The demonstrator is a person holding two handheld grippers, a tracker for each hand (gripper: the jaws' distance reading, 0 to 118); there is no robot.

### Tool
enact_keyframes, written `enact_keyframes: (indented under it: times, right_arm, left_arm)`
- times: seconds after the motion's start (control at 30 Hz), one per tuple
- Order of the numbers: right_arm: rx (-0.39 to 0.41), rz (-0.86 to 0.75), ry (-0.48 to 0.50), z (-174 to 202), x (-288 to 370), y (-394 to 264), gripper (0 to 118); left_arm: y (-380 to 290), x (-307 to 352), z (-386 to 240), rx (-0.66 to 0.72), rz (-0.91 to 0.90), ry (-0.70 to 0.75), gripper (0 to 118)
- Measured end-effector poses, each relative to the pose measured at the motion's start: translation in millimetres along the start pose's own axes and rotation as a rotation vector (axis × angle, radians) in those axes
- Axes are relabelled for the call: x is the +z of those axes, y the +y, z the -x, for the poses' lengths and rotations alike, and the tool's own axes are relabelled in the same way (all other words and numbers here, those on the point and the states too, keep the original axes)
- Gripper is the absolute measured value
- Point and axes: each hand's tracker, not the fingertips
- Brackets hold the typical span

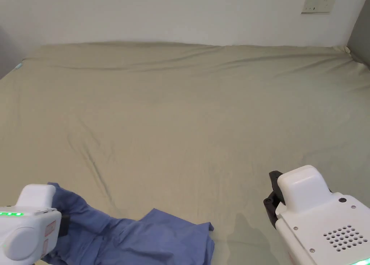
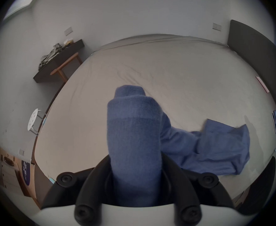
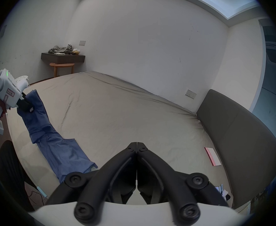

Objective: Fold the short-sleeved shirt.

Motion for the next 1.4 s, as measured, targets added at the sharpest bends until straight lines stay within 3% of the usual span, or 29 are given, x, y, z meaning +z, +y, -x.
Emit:
enact_keyframes:
  times: [0.2,0.33,0.53,0.73,0.77,0.8,0.87,0.9,0.97,1.03,1.07,1.1,1.13,1.2,1.23,1.27,1.4]
  right_arm:
    - [-0.006,-0.001,0.012,0,1,0,2]
    - [-0.008,0.007,0.007,-7,3,-6,2]
    - [-0.045,0.028,-0.004,-19,4,-15,2]
    - [-0.059,0.048,-0.012,-24,-2,-21,2]
    - [-0.061,0.052,-0.011,-24,-3,-22,2]
    - [-0.062,0.053,-0.010,-23,-4,-23,2]
    - [-0.060,0.054,-0.008,-23,-4,-23,2]
    - [-0.059,0.052,-0.007,-23,-4,-23,2]
    - [-0.062,0.051,-0.007,-23,-4,-22,2]
    - [-0.063,0.049,-0.013,-24,-4,-21,2]
    - [-0.065,0.047,-0.015,-24,-3,-21,2]
    - [-0.066,0.045,-0.016,-24,-2,-20,2]
    - [-0.065,0.044,-0.016,-24,-2,-19,2]
    - [-0.062,0.042,-0.018,-23,-1,-18,2]
    - [-0.060,0.040,-0.018,-21,0,-17,2]
    - [-0.057,0.038,-0.016,-20,1,-16,2]
    - [-0.042,0.035,-0.011,-16,4,-15,2]
  left_arm:
    - [4,-10,-61,0.088,0.079,-0.285,18]
    - [4,-25,-108,0.090,0.141,-0.375,18]
    - [-10,-57,-173,-0.025,0.201,-0.274,18]
    - [-20,-56,-211,-0.027,0.184,-0.243,19]
    - [-20,-55,-212,-0.033,0.185,-0.235,24]
    - [-20,-54,-211,-0.029,0.183,-0.274,44]
    - [-18,-48,-203,0.049,0.204,-0.487,91]
    - [-17,-45,-197,0.101,0.228,-0.600,108]
    - [-16,-27,-182,0.238,0.179,-0.742,108]
    - [-12,-15,-164,0.255,0.107,-0.768,108]
    - [-10,-8,-155,0.245,0.066,-0.754,105]
    - [-9,-3,-147,0.240,0.022,-0.732,91]
    - [-8,2,-139,0.224,-0.024,-0.695,71]
    - [-7,3,-131,0.148,-0.116,-0.566,7]
    - [-9,3,-130,0.111,-0.154,-0.479,0]
    - [-12,-1,-128,0.081,-0.179,-0.415,0]
    - [-23,-25,-142,-0.058,-0.188,-0.353,0]
